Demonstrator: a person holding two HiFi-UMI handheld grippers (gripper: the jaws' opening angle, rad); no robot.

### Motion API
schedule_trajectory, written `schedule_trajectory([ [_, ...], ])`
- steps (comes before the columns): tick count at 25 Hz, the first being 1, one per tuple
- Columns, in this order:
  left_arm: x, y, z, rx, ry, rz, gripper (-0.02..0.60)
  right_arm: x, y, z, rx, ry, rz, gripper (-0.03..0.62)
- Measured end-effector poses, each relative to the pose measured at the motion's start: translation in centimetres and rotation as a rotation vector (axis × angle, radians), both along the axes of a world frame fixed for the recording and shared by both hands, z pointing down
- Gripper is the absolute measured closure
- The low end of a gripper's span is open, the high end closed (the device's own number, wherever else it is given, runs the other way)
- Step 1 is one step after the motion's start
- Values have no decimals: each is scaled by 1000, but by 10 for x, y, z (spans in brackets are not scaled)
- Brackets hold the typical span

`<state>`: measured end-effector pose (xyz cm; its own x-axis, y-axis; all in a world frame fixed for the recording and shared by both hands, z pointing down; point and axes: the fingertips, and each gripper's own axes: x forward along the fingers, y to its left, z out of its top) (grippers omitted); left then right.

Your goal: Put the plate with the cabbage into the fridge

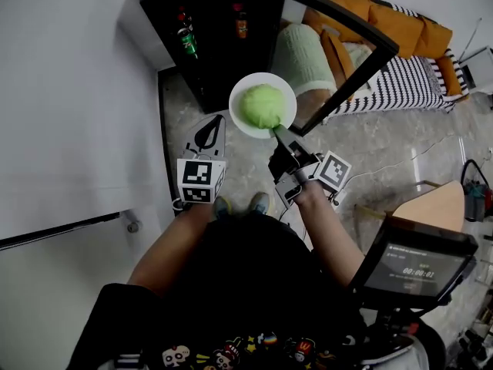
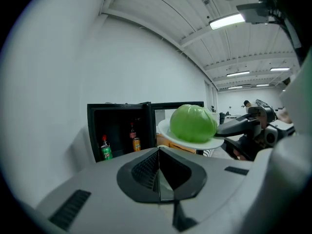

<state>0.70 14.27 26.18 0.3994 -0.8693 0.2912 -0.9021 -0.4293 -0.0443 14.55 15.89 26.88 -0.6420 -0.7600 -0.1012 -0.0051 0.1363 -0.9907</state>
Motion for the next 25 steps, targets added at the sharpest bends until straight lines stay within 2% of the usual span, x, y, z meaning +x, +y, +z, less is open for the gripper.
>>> schedule_trajectory([
  [7, 8, -60, -3, -18, -6, -22, 577, 6, -55, 13, -49, 20, -1, 574],
  [25, 17, -49, 9, 2, -8, -123, 577, 4, -59, 36, -53, 30, -60, 574],
])
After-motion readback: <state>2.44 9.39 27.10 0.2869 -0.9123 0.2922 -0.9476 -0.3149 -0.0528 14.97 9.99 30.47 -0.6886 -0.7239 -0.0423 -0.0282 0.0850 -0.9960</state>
